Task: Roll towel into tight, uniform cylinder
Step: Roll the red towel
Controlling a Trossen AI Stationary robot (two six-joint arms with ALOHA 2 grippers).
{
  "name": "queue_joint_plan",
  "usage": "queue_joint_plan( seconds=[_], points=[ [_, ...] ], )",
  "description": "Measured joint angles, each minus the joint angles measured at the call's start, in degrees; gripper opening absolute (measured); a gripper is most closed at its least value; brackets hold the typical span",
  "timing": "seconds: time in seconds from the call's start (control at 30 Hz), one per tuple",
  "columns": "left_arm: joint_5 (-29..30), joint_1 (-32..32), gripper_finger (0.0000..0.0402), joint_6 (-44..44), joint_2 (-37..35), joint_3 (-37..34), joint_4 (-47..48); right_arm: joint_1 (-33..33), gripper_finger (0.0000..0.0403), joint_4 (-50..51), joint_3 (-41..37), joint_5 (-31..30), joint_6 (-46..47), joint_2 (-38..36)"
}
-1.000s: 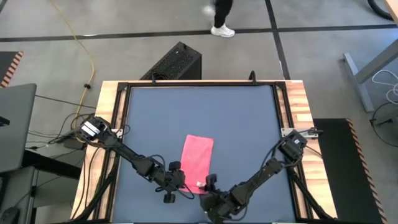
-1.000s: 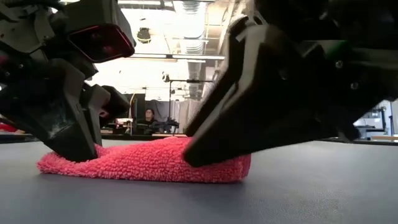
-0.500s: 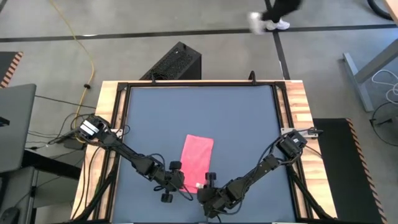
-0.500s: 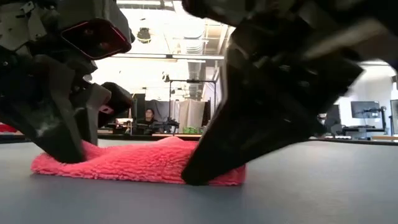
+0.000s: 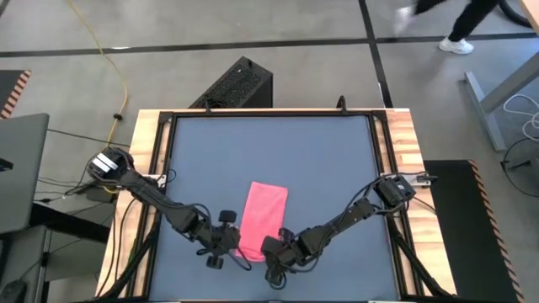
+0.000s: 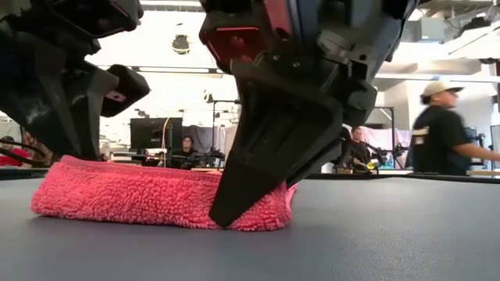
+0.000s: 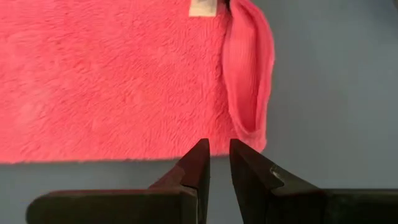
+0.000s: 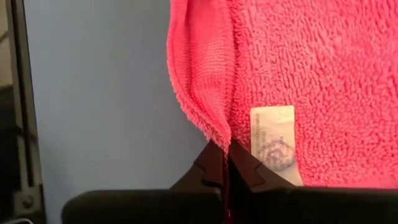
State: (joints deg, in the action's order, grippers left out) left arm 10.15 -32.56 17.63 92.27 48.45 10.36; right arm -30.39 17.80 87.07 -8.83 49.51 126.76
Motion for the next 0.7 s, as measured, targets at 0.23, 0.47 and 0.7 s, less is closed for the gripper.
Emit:
queue_joint_plan(
  seconds=[0.23,0.47,0.7],
  points=[
    [10.3,-7.9,0.0043,-8.3,-0.4,-3.1,-13.9,0.9,0.0019,1.3,0.0,2.3,5.5,0.1],
    [14.4,-11.4,0.0007,-17.4,5.9,-10.3,-43.0,0.9,0.0019,0.0,-0.1,1.7,7.0,0.1],
    [13.5,-8.3,0.0000,-17.8,13.8,-7.8,-47.4,0.8,0.0020,-0.1,-0.1,0.4,9.1,0.1]
  ],
)
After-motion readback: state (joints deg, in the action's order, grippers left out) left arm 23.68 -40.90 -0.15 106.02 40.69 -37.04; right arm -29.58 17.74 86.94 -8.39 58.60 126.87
